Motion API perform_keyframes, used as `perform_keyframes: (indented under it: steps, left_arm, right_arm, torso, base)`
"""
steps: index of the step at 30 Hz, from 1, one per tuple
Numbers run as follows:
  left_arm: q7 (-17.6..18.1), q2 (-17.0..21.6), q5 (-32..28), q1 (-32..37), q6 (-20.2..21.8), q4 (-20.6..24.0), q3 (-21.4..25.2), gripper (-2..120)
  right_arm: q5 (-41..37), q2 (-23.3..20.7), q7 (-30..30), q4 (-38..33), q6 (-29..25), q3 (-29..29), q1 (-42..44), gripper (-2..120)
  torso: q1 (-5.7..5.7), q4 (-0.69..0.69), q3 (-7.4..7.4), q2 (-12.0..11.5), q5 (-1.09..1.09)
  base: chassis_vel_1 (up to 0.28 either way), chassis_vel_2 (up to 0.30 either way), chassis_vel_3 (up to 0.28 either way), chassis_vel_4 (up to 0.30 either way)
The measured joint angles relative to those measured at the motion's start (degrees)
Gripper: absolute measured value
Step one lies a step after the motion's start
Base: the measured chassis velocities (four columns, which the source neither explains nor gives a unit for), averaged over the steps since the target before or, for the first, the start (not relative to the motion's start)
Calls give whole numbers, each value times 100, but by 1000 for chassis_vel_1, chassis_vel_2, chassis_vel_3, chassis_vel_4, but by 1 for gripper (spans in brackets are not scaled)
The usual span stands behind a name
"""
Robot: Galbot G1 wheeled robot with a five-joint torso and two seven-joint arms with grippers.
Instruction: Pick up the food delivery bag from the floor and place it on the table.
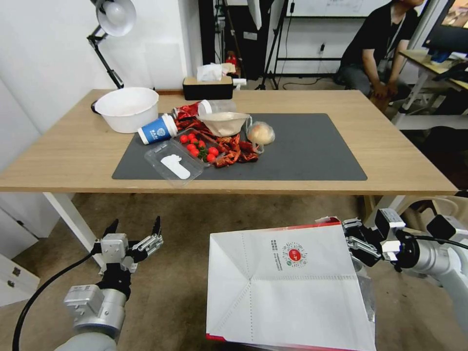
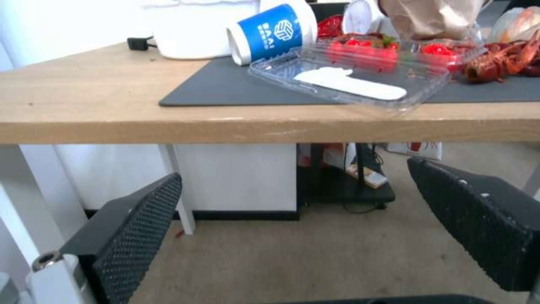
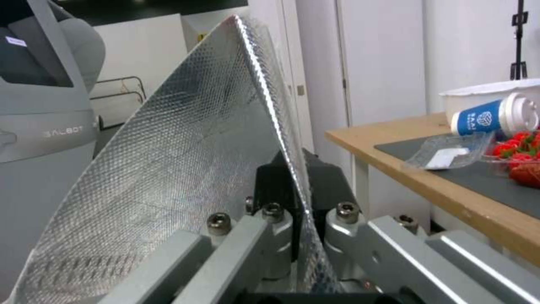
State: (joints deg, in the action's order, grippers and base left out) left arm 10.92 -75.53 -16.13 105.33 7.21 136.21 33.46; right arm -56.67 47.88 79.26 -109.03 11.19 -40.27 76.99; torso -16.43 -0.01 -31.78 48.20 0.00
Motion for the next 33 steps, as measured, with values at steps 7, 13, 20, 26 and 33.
perform_keyframes:
  steps: [7, 13, 20, 26, 33]
  left_arm:
    - [1, -11, 37, 3, 0, 0, -11, 100]
    - [-5, -11, 38, 5, -7, 0, -11, 100]
    - [-27, -19, 43, 7, -1, 0, -11, 100]
    - [-27, -10, 45, -4, 0, -8, -10, 100]
    - [-18, -1, 43, -9, 0, -13, -7, 100]
  right_arm:
    - [0, 6, -4, -16, 2, -13, 7, 0]
    - [5, 19, -6, -23, 3, -12, 22, 0]
    - [14, 9, -5, -28, 4, -40, 48, 0]
    - [14, 11, -4, -40, 3, -52, 57, 0]
    - [17, 23, -4, -51, 4, -56, 54, 0]
  torso:
    - [-81, 0, -105, 186, 0]
    - [-149, 0, -207, 359, 0]
    - [-270, 0, -360, 631, 0]
    - [-331, 0, -442, 774, 0]
    - [-429, 0, -559, 989, 0]
  base:
    - [0, 0, 0, 0]
    - [0, 0, 0, 0]
    - [0, 0, 0, 0]
    - [0, 0, 0, 0]
    - [0, 0, 0, 0]
